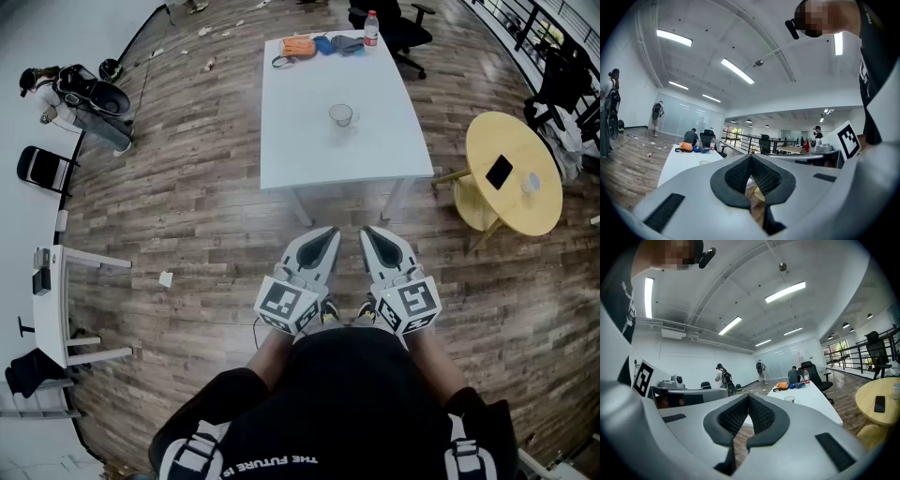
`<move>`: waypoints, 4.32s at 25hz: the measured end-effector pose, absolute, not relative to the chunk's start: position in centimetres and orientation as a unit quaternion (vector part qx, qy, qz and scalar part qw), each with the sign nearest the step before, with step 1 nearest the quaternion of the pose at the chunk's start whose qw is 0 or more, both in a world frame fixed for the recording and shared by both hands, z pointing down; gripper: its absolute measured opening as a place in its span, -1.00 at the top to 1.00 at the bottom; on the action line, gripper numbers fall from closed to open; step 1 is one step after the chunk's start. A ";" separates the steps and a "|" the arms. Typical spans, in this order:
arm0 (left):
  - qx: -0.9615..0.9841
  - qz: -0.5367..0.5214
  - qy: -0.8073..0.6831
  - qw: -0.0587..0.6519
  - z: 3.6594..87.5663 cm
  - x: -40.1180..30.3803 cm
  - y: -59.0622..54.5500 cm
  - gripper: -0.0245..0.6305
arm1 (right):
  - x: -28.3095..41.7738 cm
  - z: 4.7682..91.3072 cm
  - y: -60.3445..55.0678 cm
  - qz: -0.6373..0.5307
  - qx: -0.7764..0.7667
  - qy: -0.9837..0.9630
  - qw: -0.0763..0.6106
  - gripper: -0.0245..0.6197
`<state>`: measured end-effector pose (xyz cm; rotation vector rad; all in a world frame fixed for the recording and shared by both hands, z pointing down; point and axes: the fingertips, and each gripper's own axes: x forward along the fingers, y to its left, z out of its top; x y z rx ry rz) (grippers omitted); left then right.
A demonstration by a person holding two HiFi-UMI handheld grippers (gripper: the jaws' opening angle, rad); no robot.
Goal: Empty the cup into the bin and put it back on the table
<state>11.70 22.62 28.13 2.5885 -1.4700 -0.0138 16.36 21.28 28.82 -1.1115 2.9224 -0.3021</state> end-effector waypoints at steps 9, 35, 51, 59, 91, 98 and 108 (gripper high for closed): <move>0.865 0.002 -0.496 0.077 28.8 11.0 22.7 0.86 | 15.4 29.2 21.3 -0.097 -0.344 0.934 -0.003 0.88; 0.884 -0.009 -0.462 0.070 29.1 7.0 23.0 0.86 | 13.9 26.6 20.2 -0.026 -0.357 0.933 -0.025 0.88; 0.875 0.008 -0.481 0.058 31.0 6.0 13.2 0.86 | 13.5 29.0 9.1 -0.039 -0.352 0.935 -0.020 0.88; 0.861 0.035 -0.505 0.048 31.3 7.4 -1.8 0.86 | 14.6 30.7 -5.0 -0.026 -0.331 0.943 -0.017 0.88; 0.857 0.141 -0.485 0.101 50.1 3.9 -21.7 -0.16 | 12.0 50.3 -25.7 -0.118 -0.332 0.917 -0.188 0.62; 0.884 0.141 -0.438 0.084 54.4 4.4 -25.0 -0.23 | 10.2 55.6 -28.9 -0.056 -0.330 0.908 -0.254 0.45; 0.908 0.131 -0.390 0.076 55.1 6.3 -27.1 -0.24 | 9.5 56.7 -30.6 -0.060 -0.322 0.911 -0.252 0.44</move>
